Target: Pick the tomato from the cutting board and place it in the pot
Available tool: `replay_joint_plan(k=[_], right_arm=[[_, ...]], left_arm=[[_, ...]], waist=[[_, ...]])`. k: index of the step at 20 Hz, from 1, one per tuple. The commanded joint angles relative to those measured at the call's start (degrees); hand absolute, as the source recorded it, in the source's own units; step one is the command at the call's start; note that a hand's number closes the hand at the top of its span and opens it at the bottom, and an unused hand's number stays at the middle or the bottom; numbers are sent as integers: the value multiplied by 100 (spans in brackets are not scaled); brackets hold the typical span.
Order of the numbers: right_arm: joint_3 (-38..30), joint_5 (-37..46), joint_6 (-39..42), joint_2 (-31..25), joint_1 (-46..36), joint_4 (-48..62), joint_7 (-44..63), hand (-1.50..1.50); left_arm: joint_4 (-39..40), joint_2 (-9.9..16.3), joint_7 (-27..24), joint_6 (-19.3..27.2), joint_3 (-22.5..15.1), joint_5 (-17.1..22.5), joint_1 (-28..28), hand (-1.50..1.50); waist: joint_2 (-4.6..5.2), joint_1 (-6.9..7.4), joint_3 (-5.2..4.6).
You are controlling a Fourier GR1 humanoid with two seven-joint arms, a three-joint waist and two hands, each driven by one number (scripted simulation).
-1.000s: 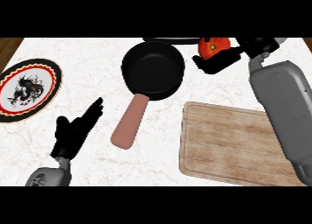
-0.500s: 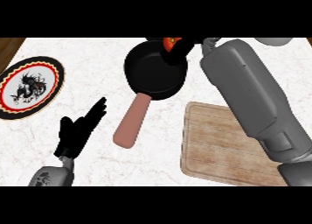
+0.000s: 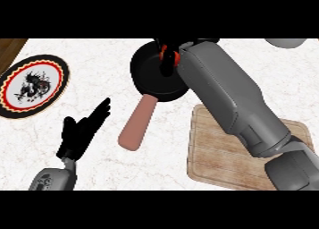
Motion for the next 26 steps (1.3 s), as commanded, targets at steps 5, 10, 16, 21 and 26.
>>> replay_joint_plan(k=[5,10,16,21,26], right_arm=[[-130,-183,869,413,-474,1459,822,-150],[-640,-984,-323,418,-102,899,146,-150],[-1731,-1947,-1916,420,-43,351,-529,-150],[-2447,-2290,-2982,421,-228,225,-508,-150],[-2950,-2644,-3459,168,152,207,-1521,-150]], left_arm=[[185,11,-64,-34,45,-25,-179,0],[126,13,-18,-107,-22,-37,-161,0],[199,-56,-79,-12,25,-41,-160,0],[105,-34,7,26,78,-17,-75,0],[226,-144,-83,111,0,-120,40,0]], waist=[[51,99,-5],[48,167,5],[56,130,12],[-7,-67,8],[-1,-124,8]])
